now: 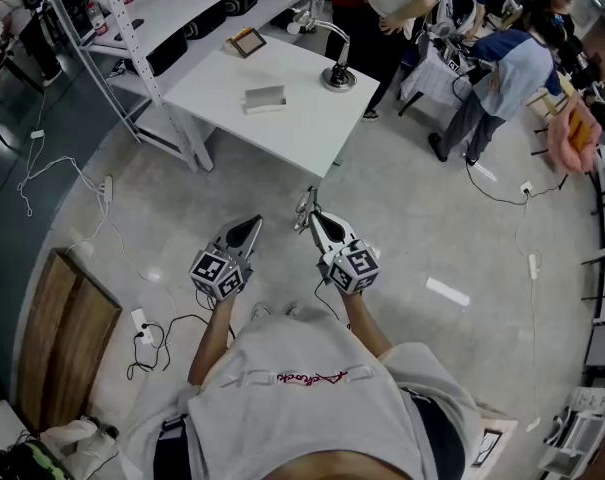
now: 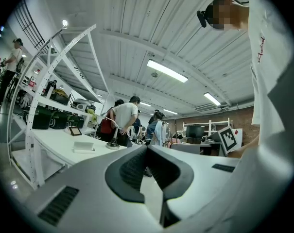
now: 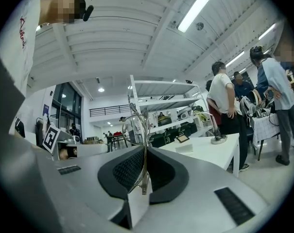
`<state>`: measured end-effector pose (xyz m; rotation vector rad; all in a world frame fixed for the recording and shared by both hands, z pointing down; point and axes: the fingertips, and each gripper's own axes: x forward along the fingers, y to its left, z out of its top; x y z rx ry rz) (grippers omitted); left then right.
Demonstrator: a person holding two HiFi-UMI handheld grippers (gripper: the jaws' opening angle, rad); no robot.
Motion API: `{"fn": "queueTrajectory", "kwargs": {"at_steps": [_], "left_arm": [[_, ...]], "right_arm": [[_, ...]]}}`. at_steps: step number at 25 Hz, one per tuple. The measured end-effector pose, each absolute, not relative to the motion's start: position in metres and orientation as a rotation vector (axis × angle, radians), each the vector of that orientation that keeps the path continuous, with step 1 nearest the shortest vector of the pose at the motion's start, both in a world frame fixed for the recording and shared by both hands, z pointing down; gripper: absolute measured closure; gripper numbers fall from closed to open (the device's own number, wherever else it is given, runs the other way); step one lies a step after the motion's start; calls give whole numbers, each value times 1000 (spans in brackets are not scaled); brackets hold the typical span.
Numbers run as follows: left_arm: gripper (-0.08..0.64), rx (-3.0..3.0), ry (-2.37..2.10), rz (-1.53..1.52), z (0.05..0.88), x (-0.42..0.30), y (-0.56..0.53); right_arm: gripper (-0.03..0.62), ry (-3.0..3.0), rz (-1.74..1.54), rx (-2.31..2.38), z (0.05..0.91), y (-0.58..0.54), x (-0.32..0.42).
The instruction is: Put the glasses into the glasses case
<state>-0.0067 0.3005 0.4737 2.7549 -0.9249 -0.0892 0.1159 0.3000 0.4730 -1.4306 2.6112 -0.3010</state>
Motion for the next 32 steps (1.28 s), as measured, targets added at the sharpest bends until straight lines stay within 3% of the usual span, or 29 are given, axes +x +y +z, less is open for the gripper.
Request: {"fn": "queueTrajectory", "kwargs": {"at_steps": [32], "left_arm": [[546, 2711, -991, -94, 492, 29, 273]], "right_arm": [[580, 2670, -356, -1339, 497, 265, 145]]}}
